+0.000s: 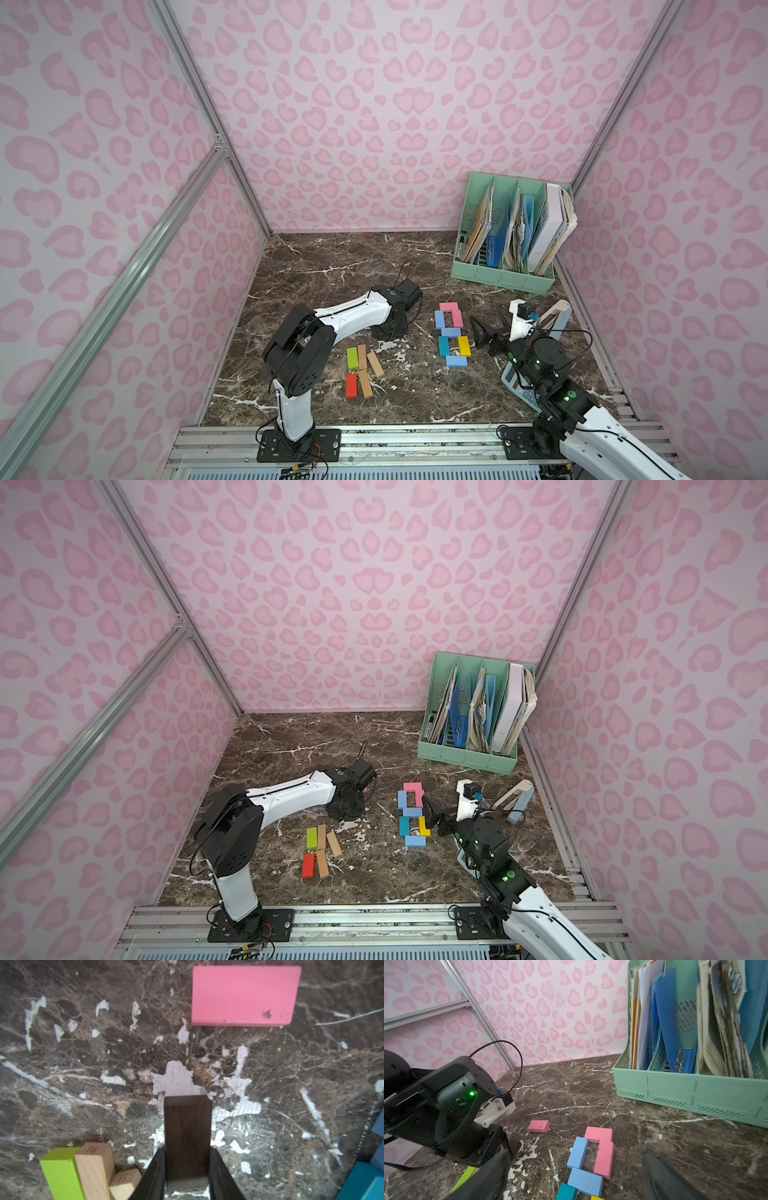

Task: Assemble the number 8 with building blocks
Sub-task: Assemble the building block at the center of the board.

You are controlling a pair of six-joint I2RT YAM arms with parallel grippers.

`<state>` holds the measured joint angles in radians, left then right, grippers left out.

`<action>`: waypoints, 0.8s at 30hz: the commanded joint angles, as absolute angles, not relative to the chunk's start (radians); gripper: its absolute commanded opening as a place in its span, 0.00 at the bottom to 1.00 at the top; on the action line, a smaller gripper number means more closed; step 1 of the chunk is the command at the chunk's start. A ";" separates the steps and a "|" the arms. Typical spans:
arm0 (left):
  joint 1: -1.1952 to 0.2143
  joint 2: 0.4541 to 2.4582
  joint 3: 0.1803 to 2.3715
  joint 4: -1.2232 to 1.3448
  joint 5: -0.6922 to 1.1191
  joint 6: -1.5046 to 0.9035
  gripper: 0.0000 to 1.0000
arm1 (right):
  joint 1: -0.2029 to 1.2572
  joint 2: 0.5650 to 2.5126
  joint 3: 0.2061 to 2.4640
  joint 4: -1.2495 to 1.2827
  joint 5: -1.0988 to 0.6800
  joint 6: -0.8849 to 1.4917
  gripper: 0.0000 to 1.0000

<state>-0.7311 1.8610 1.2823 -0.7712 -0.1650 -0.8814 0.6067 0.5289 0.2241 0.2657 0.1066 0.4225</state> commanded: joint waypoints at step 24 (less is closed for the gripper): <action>-0.640 1.950 1.303 -0.697 -0.068 -0.809 0.28 | 0.607 0.600 0.272 0.254 0.078 0.400 0.99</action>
<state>-0.6437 1.9293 1.3033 -0.7086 -0.0834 -0.8268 0.6067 0.6018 0.2630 0.2466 0.0826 0.4068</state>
